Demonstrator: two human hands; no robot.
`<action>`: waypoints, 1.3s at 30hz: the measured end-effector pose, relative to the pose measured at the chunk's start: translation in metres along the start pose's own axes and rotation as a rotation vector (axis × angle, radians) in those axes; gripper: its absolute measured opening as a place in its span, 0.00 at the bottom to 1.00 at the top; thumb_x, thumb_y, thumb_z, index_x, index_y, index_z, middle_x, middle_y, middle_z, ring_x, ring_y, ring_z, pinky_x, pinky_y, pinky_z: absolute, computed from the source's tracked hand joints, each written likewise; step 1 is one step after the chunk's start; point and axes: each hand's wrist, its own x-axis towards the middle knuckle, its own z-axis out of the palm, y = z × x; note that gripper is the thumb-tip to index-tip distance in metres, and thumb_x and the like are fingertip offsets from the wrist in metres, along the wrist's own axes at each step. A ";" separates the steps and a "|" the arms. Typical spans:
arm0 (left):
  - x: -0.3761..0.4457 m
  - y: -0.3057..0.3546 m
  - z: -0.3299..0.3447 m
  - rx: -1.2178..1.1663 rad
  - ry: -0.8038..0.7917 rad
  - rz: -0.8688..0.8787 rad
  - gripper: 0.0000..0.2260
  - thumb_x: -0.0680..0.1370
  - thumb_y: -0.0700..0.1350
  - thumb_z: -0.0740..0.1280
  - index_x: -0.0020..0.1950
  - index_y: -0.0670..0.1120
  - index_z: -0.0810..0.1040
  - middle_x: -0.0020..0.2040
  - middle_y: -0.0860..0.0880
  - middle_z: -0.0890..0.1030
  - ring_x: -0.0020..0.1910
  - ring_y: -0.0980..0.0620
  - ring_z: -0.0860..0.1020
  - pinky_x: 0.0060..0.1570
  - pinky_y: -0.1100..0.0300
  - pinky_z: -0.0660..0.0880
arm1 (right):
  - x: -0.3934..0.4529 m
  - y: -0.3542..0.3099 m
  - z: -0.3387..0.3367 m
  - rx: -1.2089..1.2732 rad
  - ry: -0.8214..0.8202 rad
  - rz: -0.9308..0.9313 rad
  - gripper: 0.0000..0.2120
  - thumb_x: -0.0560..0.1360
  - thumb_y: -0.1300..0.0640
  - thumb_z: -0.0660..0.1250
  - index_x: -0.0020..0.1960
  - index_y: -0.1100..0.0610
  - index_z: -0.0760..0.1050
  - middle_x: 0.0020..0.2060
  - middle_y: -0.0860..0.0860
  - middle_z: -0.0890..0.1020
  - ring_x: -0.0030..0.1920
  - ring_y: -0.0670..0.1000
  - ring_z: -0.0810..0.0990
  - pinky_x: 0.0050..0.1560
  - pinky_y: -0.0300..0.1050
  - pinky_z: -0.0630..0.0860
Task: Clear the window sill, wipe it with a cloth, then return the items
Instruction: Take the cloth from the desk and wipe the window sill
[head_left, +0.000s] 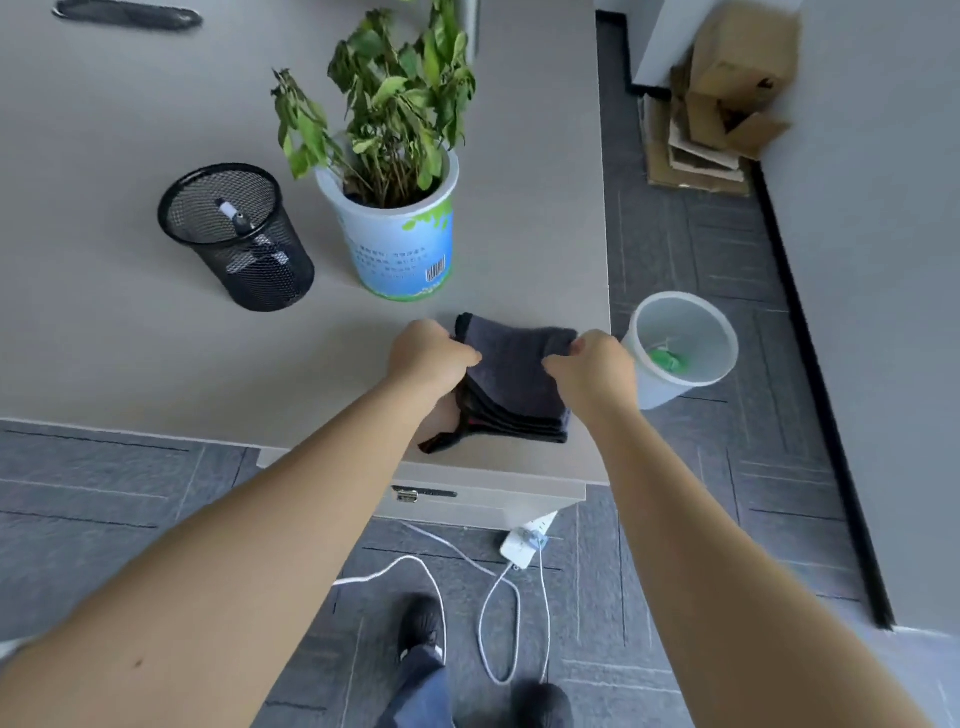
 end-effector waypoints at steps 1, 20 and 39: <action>0.002 0.001 -0.001 -0.035 -0.023 -0.005 0.16 0.69 0.37 0.68 0.27 0.44 0.63 0.29 0.47 0.65 0.35 0.46 0.68 0.38 0.56 0.66 | -0.001 -0.001 -0.001 0.032 0.013 -0.011 0.06 0.73 0.59 0.63 0.48 0.60 0.70 0.38 0.53 0.72 0.43 0.55 0.70 0.31 0.42 0.61; -0.213 0.126 0.180 -0.283 -0.642 0.364 0.08 0.78 0.44 0.58 0.39 0.51 0.67 0.46 0.48 0.75 0.52 0.44 0.75 0.58 0.47 0.73 | -0.169 0.194 -0.201 0.730 0.701 0.074 0.14 0.74 0.62 0.63 0.35 0.51 0.62 0.34 0.48 0.70 0.34 0.47 0.67 0.33 0.39 0.64; -0.611 0.134 0.484 -0.049 -1.270 0.543 0.03 0.80 0.44 0.57 0.47 0.48 0.67 0.39 0.49 0.75 0.35 0.52 0.74 0.33 0.59 0.73 | -0.470 0.557 -0.368 0.953 1.193 0.391 0.11 0.76 0.62 0.62 0.38 0.51 0.65 0.48 0.57 0.76 0.45 0.55 0.73 0.39 0.44 0.70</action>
